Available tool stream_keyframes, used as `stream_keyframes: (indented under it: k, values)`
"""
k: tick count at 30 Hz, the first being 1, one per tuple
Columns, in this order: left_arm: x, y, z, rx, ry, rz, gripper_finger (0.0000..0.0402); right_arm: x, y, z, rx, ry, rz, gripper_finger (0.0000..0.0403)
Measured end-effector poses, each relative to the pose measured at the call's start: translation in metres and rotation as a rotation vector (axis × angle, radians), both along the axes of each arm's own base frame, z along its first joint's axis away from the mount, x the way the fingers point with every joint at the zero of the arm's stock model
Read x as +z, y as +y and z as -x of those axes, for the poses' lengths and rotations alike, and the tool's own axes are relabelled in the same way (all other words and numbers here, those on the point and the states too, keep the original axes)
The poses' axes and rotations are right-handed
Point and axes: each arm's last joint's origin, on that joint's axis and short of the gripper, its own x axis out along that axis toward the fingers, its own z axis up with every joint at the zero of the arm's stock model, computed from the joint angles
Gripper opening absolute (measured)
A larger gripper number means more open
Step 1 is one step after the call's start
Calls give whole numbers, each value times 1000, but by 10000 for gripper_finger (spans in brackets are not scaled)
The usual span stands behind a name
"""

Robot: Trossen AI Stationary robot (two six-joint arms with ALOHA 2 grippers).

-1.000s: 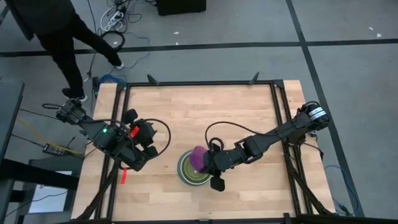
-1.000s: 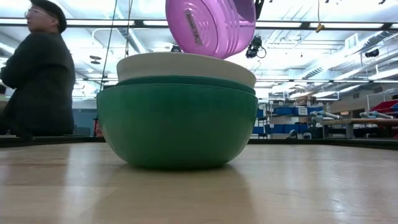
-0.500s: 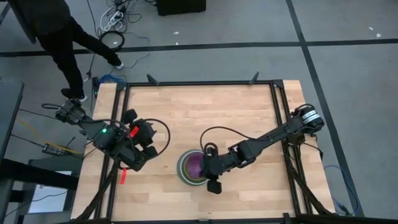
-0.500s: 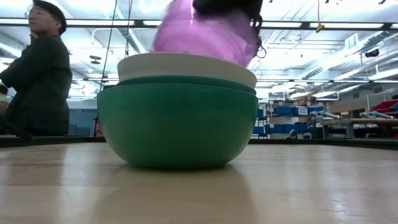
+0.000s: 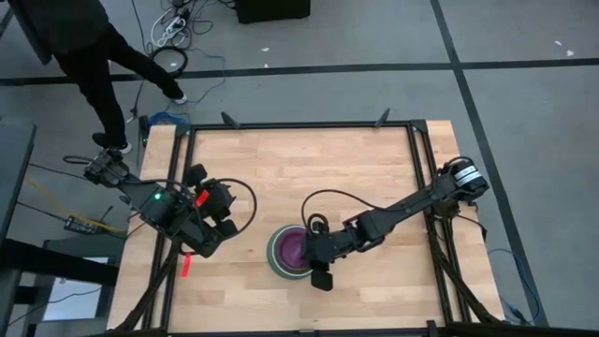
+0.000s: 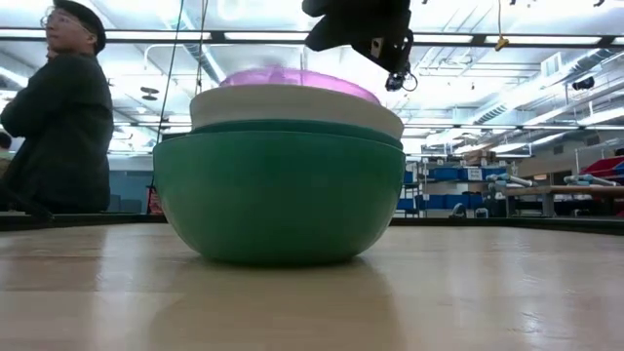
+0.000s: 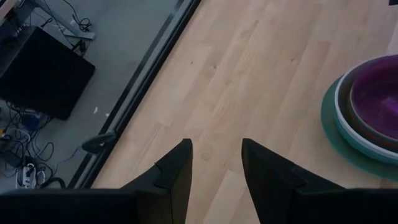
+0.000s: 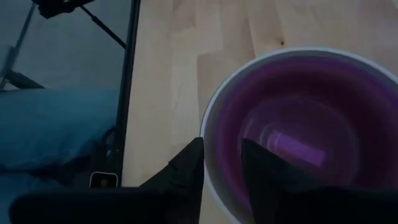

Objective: Nest bowls inside each other
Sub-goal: Return to Home Position

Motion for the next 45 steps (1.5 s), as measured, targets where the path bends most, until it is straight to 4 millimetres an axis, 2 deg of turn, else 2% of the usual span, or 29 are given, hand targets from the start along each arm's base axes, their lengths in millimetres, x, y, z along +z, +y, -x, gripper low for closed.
stream_keyframes:
  k: [13, 19, 23, 26, 28, 30, 31, 34, 38, 42, 45]
  values:
    - [0, 0, 0, -3, 3, -3, 147, 7, 2, -4, 25, -85, -7, 84]
    - [5, -3, 9, -47, -12, -3, 147, 23, 8, -13, 91, -274, -61, 86]
    - [8, -12, 17, -127, -28, -27, 147, 35, 11, -9, 271, -356, -18, 86]
    - [13, -25, 23, -229, -94, -147, 147, 52, 8, 0, 404, -437, 34, 85]
    - [19, -33, 26, -232, -225, -300, 147, 72, -4, 6, 411, -507, 64, 84]
    - [30, -33, 32, -132, -451, -450, 147, 97, -24, 12, 386, -585, 118, 84]
    - [34, -29, 37, -107, -506, -466, 147, 111, -34, 17, 375, -625, 151, 84]
    - [46, -12, 48, -73, -539, -451, 147, 148, -69, 36, 343, -723, 215, 85]
    - [49, 0, 60, -81, -526, -436, 147, 184, -112, 72, 297, -808, 265, 84]
    - [56, 16, 83, -129, -537, -371, 147, 205, -139, 116, 229, -793, 329, 83]
    - [63, 30, 99, -137, -581, -346, 147, 212, -150, 146, 193, -757, 344, 84]
